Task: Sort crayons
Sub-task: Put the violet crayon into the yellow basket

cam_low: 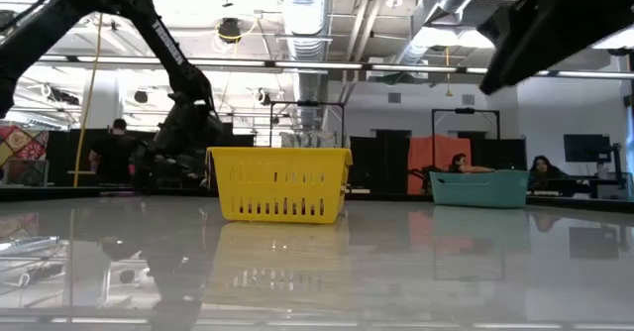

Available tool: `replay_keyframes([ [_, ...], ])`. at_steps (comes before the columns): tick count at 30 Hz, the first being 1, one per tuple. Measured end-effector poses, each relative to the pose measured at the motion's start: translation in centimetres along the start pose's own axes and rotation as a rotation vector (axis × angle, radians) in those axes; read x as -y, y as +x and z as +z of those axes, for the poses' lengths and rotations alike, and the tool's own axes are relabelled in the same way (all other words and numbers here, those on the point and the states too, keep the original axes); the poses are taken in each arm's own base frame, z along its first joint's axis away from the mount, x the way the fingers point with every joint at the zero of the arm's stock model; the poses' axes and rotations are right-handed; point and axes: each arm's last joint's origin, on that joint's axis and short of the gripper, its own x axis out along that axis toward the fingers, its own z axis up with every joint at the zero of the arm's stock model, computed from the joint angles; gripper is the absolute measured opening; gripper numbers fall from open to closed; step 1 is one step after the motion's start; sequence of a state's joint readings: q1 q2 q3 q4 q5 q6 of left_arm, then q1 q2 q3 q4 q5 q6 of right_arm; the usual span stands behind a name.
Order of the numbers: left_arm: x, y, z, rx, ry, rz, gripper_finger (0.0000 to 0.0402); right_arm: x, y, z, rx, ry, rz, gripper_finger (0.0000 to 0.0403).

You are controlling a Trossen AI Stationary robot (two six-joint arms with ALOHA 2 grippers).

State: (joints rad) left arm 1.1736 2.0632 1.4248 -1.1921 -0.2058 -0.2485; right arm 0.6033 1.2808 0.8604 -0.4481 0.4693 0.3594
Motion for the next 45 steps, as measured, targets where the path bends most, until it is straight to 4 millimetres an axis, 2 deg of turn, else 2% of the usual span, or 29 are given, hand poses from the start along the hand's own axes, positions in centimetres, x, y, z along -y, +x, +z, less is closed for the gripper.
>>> replay_keyframes([
  [5, 0.1, 0.1, 0.6, -0.043, 0.006, -0.002, 0.0120, 0.1, 0.5, -0.9, -0.025, 0.043, -0.004, 0.0138],
  [12, 0.3, -0.1, 0.4, -0.084, 0.024, -0.097, 0.0120, -0.2, 0.4, -0.9, -0.020, 0.015, 0.017, 0.0138],
  [18, 2.2, -2.8, -0.3, -0.014, 0.130, -0.045, 0.0120, -0.1, 0.4, -0.8, -0.014, -0.004, 0.016, 0.0138],
  [21, 1.7, -4.3, -0.5, 0.004, 0.097, 0.036, 0.0116, -0.1, 0.4, -0.7, -0.002, -0.001, 0.022, 0.0138],
  [24, 0.9, -4.8, -0.8, -0.028, 0.059, 0.098, 0.0109, -0.4, 0.3, -0.8, -0.002, -0.003, 0.031, 0.0138],
  [37, 0.8, -4.4, -0.9, -0.033, 0.050, 0.167, 0.0081, -1.8, -0.4, -1.3, -0.001, -0.046, 0.078, 0.0138],
  [45, 1.3, -4.5, -1.8, -0.129, 0.047, 0.097, 0.0072, -2.0, -0.6, -1.4, 0.001, -0.053, 0.085, 0.0138],
])
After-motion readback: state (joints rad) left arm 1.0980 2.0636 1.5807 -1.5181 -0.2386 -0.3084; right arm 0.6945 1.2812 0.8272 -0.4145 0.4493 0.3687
